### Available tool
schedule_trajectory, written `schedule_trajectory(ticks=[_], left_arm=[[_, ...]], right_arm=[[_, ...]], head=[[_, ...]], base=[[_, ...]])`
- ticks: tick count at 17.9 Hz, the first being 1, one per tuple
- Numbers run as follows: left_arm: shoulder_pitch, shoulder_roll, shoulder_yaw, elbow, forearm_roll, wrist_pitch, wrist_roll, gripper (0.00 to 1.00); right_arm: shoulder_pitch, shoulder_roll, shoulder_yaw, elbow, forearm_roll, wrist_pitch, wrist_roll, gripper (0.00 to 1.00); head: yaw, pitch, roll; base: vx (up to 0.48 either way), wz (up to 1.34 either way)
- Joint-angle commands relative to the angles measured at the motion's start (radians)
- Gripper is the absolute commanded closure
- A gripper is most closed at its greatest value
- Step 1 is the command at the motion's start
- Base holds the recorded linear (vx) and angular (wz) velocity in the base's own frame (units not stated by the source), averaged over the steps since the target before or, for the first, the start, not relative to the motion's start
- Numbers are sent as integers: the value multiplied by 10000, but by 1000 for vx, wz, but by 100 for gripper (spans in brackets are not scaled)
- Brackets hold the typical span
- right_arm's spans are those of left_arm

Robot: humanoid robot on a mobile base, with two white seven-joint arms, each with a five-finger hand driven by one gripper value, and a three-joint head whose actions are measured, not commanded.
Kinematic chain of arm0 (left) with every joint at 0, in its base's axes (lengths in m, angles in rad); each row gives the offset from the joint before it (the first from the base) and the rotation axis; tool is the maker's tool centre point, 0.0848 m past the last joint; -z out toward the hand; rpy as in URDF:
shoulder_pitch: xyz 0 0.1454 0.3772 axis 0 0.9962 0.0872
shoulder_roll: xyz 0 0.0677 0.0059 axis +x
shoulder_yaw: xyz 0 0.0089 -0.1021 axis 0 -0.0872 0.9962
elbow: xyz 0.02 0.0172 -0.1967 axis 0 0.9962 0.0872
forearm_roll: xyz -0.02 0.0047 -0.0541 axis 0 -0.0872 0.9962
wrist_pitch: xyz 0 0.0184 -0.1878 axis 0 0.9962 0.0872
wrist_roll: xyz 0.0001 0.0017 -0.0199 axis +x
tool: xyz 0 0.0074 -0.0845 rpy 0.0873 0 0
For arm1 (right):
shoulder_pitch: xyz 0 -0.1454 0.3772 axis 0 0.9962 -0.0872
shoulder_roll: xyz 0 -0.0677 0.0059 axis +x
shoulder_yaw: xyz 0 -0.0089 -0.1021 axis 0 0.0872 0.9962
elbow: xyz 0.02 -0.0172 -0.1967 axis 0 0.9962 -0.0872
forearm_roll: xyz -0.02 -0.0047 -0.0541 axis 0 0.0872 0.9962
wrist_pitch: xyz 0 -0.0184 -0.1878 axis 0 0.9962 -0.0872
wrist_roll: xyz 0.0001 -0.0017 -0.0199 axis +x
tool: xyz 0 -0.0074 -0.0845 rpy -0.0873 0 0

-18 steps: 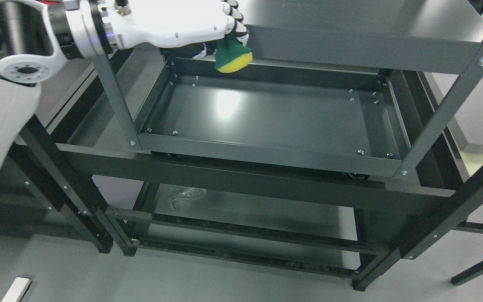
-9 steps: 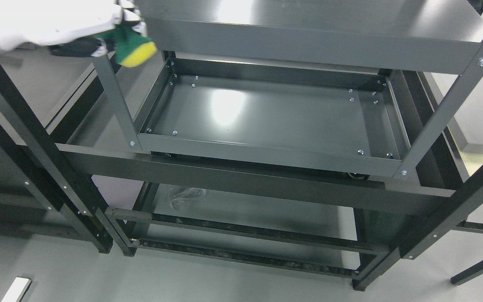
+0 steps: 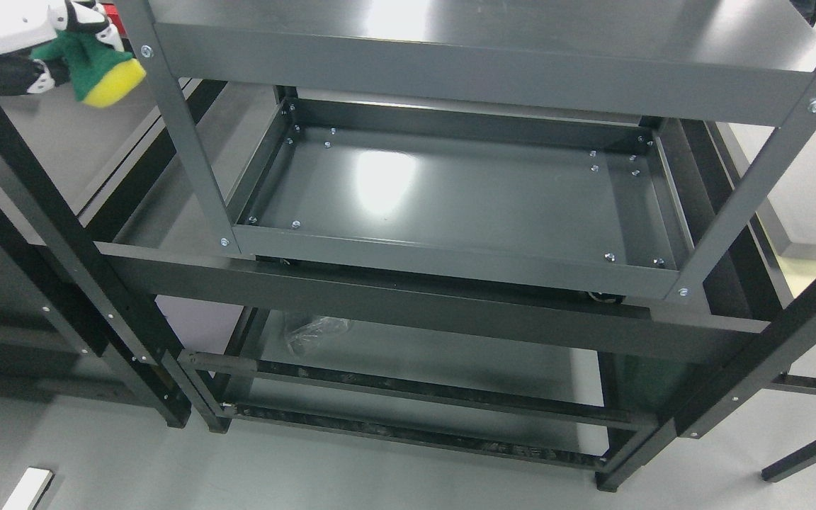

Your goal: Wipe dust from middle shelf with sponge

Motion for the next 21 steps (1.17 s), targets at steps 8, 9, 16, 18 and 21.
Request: schedule_trajectory(ticks=[8, 9, 16, 18, 21], left_arm=[[-2395, -5121, -1068, 1600, -2024, 2, -444, 100], [-2564, -5766, -1267, 1969, -2239, 2, -444, 100], [-4449, -9785, -1958, 4085, -3681, 2, -352, 100], [-4849, -9785, -2264, 4822, -4003, 2, -291, 100], [-5157, -9785, -3689, 5178, -4051, 2, 872, 100]], right_arm=[[1, -175, 0, -175, 0, 719, -64, 0], [1, -175, 0, -175, 0, 719, -49, 0], [1, -175, 0, -175, 0, 719, -49, 0], [1, -175, 0, -175, 0, 719, -49, 0], [1, -175, 0, -175, 0, 719, -49, 0]], head=[[0, 0, 0], [0, 0, 0], [0, 0, 0], [0, 0, 0], [0, 0, 0]], base=[[0, 0], [0, 0], [0, 0], [0, 0], [4, -25]])
